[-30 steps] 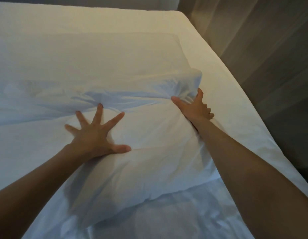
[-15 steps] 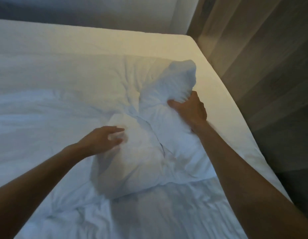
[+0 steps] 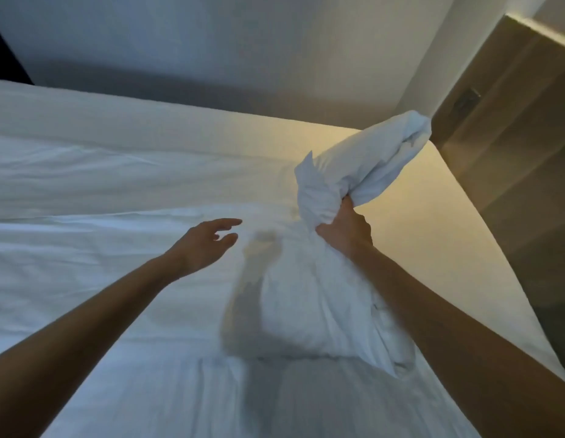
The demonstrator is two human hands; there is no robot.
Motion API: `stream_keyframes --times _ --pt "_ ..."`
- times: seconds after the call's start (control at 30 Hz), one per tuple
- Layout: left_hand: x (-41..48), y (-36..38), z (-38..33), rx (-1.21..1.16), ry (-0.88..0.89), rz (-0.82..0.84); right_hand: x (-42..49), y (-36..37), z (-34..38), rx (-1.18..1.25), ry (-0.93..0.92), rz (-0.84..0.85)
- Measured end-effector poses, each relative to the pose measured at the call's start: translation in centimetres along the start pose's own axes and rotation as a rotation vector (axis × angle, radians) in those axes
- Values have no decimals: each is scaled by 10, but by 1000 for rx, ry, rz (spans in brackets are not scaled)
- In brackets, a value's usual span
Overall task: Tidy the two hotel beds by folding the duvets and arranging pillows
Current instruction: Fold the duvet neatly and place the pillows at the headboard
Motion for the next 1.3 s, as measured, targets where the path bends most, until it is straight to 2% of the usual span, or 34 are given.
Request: stream_keyframes --times 0.17,0.3,0.47,0.57,0.67,0.77,0.8,0.87,0.93,1.0,1.13,1.23,1.3 --pt "-48 -89 50 -164 -2 -101 -15 40 105 121 -38 -71" --pt "-75 -152 89 -347 15 -97 -24 101 192 124 -40 -71" --pt "-102 -227 162 -487 -49 -79 -24 176 310 89 -81 -66" --pt "-115 -260 214 -569 -115 -101 -20 231 382 126 -168 13" --pt "-124 -280 264 -628 -194 -131 -11 301 425 178 -207 223" --pt "-138 -285 307 -653 -285 -111 -12 375 426 320 -149 578" --pt "-141 -283 317 -645 -304 -94 -15 387 419 387 -124 620" --pt "-143 -276 327 -625 -326 -62 -15 386 400 476 -145 529" --pt "-138 -266 326 -597 -329 -44 -12 362 379 340 -207 337" --pt "-128 -256 317 -536 -321 -47 -9 339 356 182 -204 243" --pt "-97 -228 316 -470 -402 -72 -3 308 301 -92 -83 240" --pt "-78 -214 333 -480 -563 -185 -4 297 257 -259 19 286" --pt "-66 -212 339 -461 -610 -266 -5 292 230 -322 33 286"
Point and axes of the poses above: each hand's wrist, its own x-axis towards the middle knuckle, its own y-axis out of the palm, z = x × y, the point moved 7 cm from there along x, towards the middle knuckle, and after that the axes turned 13 degrees about z, right-handed, at the moved point
